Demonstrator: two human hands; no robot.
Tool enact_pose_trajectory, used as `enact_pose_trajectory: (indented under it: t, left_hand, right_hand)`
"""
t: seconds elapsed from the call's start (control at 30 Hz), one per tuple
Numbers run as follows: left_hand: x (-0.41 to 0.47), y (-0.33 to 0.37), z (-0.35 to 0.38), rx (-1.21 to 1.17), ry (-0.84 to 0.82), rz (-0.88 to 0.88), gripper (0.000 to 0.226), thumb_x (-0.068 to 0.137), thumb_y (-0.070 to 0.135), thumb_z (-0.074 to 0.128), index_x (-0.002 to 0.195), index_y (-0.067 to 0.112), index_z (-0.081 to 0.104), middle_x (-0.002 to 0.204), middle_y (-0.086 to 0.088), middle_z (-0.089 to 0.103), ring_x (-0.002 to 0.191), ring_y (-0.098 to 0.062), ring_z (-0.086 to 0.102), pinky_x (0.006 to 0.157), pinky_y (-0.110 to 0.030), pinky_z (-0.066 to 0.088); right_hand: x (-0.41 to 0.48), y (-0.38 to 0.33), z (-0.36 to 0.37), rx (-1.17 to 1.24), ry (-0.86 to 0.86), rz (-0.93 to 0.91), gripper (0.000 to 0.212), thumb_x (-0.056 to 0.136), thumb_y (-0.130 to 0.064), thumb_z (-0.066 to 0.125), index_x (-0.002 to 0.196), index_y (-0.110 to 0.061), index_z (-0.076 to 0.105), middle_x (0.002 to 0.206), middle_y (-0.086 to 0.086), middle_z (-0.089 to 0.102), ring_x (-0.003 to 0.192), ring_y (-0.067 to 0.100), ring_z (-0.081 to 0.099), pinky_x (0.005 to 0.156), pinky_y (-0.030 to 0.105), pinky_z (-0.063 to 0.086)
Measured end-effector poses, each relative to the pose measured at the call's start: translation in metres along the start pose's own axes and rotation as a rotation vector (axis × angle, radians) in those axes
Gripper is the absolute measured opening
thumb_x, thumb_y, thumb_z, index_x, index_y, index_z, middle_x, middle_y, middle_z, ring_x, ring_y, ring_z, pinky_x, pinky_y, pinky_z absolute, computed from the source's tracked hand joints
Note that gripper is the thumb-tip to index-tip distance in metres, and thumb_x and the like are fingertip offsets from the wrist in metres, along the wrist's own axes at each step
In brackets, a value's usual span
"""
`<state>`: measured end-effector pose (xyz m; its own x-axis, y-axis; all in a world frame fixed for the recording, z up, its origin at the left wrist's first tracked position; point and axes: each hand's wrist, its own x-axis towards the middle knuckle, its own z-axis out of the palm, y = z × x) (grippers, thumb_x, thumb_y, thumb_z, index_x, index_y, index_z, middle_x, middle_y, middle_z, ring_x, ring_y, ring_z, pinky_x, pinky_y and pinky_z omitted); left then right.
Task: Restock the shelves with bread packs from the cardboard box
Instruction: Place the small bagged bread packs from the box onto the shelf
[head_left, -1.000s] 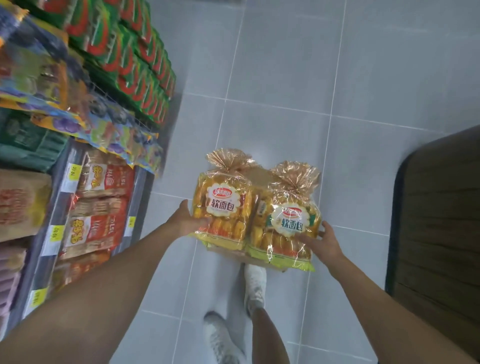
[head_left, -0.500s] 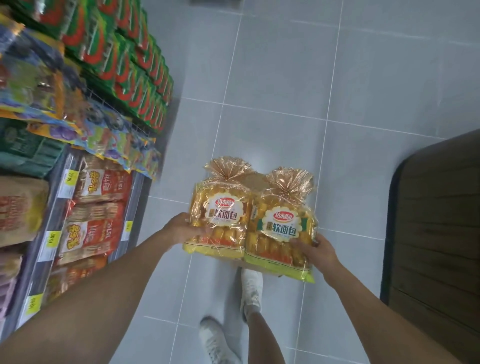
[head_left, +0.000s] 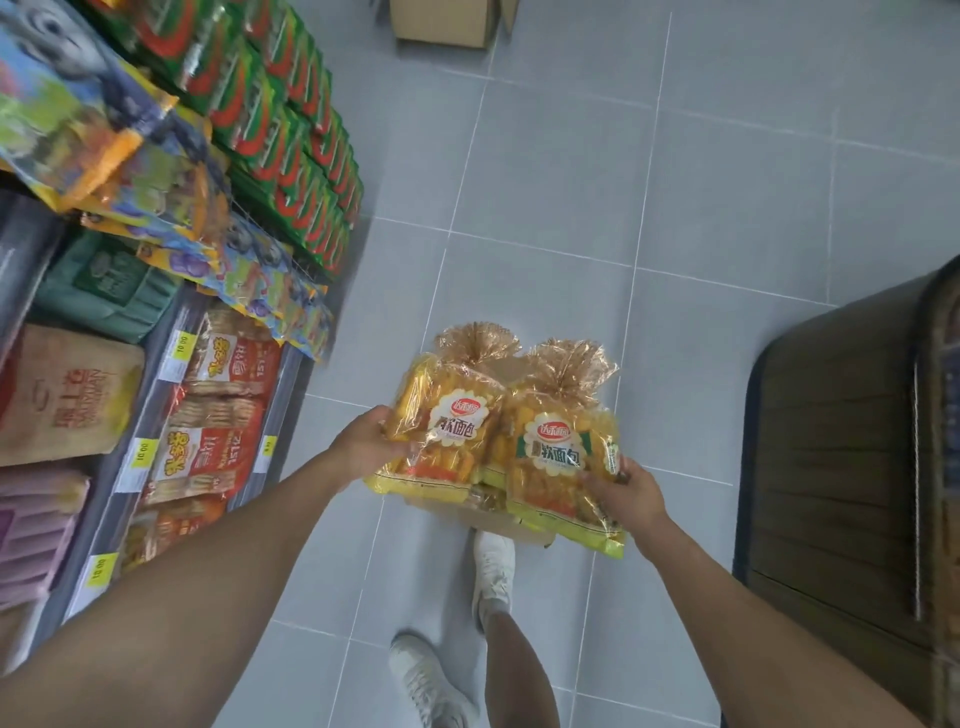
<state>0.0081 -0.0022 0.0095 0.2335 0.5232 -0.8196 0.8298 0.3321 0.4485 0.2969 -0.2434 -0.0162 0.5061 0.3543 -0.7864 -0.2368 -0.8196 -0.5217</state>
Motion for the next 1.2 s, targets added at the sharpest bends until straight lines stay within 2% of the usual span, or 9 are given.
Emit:
enact_pose_trajectory:
  t: [0.17,0.37,0.57,0.67,0.77,0.83,0.93,1.0,1.2]
  left_hand:
    - [-0.046,-0.007,-0.023,-0.041,0.038,0.092,0.043,0.074,0.037,0.088,0.106,0.027,0.06,0.111,-0.004,0.068,0.101,-0.025,0.067,0.088,-0.044,0.056]
    - [-0.112,-0.01,-0.055,-0.112,0.095,0.23,0.038,0.082,0.026,0.084,0.109,0.029,0.059,0.109,0.001,0.063,0.105,-0.025,0.063,0.088,-0.038,0.053]
    - [-0.21,-0.028,-0.102,-0.215,0.189,0.372,0.086,0.085,0.034,0.081,0.155,0.018,0.034,0.152,-0.004,0.042,0.137,-0.023,0.043,0.106,-0.035,0.04]
    - [-0.261,-0.053,-0.132,-0.259,0.29,0.436,0.104,0.063,0.064,0.086,0.149,0.027,0.042,0.148,0.005,0.051,0.127,-0.02,0.056,0.108,-0.044,0.048]
    - [-0.321,-0.078,-0.157,-0.321,0.365,0.48,0.076,0.068,0.052,0.088,0.132,0.026,0.054,0.125,0.005,0.067,0.102,-0.008,0.066,0.09,-0.02,0.054]
    - [-0.357,-0.097,-0.17,-0.363,0.424,0.503,0.046,0.084,0.023,0.083,0.121,0.023,0.056,0.111,0.008,0.067,0.091,-0.003,0.064,0.076,-0.009,0.051]
    - [-0.402,-0.131,-0.189,-0.426,0.523,0.526,0.049,0.083,0.018,0.084,0.125,0.02,0.059,0.119,0.0,0.071,0.106,-0.021,0.07,0.093,-0.039,0.058]
    - [-0.428,-0.152,-0.202,-0.461,0.568,0.531,0.049,0.083,0.015,0.083,0.125,0.02,0.059,0.121,-0.001,0.071,0.109,-0.021,0.069,0.093,-0.038,0.058]
    - [-0.491,-0.211,-0.225,-0.577,0.714,0.55,0.058,0.078,0.03,0.086,0.129,0.027,0.056,0.125,0.004,0.069,0.11,-0.015,0.069,0.097,-0.044,0.057]
  right_hand:
    - [-0.042,-0.012,-0.006,0.006,0.052,-0.115,0.031,0.079,-0.033,0.086,0.105,-0.023,0.072,0.093,-0.001,0.078,0.079,0.02,0.072,0.07,0.037,0.056]
    - [-0.113,-0.043,-0.003,0.06,0.062,-0.272,0.025,0.085,-0.023,0.082,0.106,-0.016,0.07,0.092,0.004,0.075,0.071,0.016,0.067,0.06,0.029,0.052]
    - [-0.199,-0.079,0.019,0.073,0.026,-0.447,0.034,0.085,-0.025,0.081,0.115,-0.017,0.067,0.1,0.004,0.075,0.082,0.017,0.07,0.063,0.028,0.051]
    - [-0.249,-0.1,0.036,0.076,0.007,-0.538,0.026,0.085,-0.027,0.081,0.105,-0.024,0.065,0.098,0.002,0.073,0.085,0.017,0.069,0.066,0.032,0.053]
    - [-0.294,-0.117,0.055,0.03,-0.019,-0.638,0.019,0.086,-0.028,0.079,0.098,-0.024,0.064,0.091,0.004,0.071,0.079,0.02,0.068,0.065,0.036,0.056]
    - [-0.317,-0.129,0.069,-0.029,-0.03,-0.696,0.035,0.085,-0.033,0.078,0.11,-0.012,0.065,0.089,0.01,0.072,0.077,0.027,0.069,0.067,0.043,0.059]
    - [-0.35,-0.146,0.094,-0.086,-0.056,-0.755,0.076,0.078,-0.052,0.079,0.136,-0.01,0.053,0.099,0.016,0.071,0.085,0.032,0.07,0.077,0.049,0.061]
    - [-0.366,-0.16,0.111,-0.112,-0.093,-0.8,0.108,0.064,-0.072,0.076,0.149,-0.015,0.042,0.116,0.019,0.069,0.101,0.039,0.069,0.086,0.056,0.059]
    - [-0.412,-0.209,0.169,-0.17,-0.224,-0.954,0.115,0.061,-0.076,0.077,0.152,-0.015,0.041,0.129,0.015,0.064,0.113,0.034,0.063,0.095,0.054,0.051]
